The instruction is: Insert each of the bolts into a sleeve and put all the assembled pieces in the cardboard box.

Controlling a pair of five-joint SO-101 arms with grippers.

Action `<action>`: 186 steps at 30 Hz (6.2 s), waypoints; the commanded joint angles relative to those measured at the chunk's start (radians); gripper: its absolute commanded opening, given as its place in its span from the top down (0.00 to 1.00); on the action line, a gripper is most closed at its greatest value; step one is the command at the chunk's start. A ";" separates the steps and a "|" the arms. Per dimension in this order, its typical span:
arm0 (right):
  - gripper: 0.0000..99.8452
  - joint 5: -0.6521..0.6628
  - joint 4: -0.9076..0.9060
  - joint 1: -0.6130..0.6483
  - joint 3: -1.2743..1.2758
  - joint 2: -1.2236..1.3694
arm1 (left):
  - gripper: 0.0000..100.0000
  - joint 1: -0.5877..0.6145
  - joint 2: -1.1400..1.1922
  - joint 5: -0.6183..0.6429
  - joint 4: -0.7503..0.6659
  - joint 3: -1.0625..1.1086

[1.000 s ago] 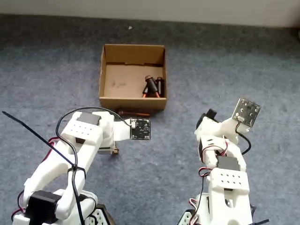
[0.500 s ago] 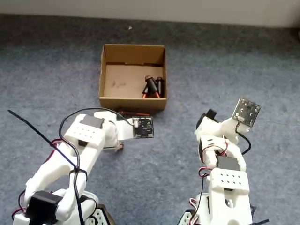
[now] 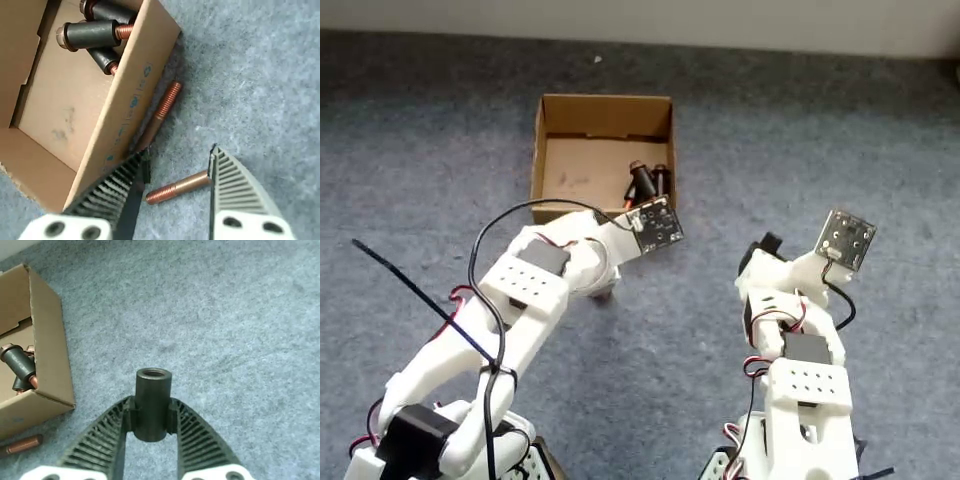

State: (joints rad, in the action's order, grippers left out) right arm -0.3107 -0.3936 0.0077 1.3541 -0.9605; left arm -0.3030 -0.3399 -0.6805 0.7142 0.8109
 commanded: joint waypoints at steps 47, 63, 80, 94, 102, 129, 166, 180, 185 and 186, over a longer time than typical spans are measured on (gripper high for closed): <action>1.00 0.000 0.024 -0.007 -0.010 -0.027 | 0.81 -0.021 0.628 -0.402 0.358 -0.512; 1.00 0.000 0.024 -0.007 -0.010 -0.030 | 0.99 -0.070 0.515 -0.276 0.592 -0.576; 1.00 0.011 0.019 -0.002 -0.019 -0.038 | 0.99 -0.053 0.005 0.336 0.594 -0.570; 1.00 0.402 -0.024 0.380 0.326 -0.812 | 0.99 -0.061 -0.302 0.819 0.575 -0.568; 1.00 0.433 -0.018 0.487 0.403 -0.849 | 0.99 -0.093 -0.424 0.942 0.526 -0.567; 1.00 0.431 0.213 0.819 0.409 -0.875 | 0.99 -0.214 -0.940 1.020 0.129 -0.133; 1.00 0.431 0.234 0.811 0.403 -0.875 | 0.99 -0.229 -0.943 1.017 0.180 -0.110; 1.00 0.431 0.232 0.759 0.403 -0.875 | 0.99 -0.119 -0.943 0.934 0.213 -0.110; 1.00 0.431 0.232 0.754 0.395 -0.875 | 0.99 -0.096 -0.943 0.908 0.207 -0.084; 1.00 0.431 0.232 0.753 0.390 -0.875 | 0.99 -0.096 -0.943 0.907 0.210 -0.082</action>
State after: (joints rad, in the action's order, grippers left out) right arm 0.1158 -0.1926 0.7979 1.6747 -1.8105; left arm -0.4442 -1.2758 0.2616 0.9260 0.7219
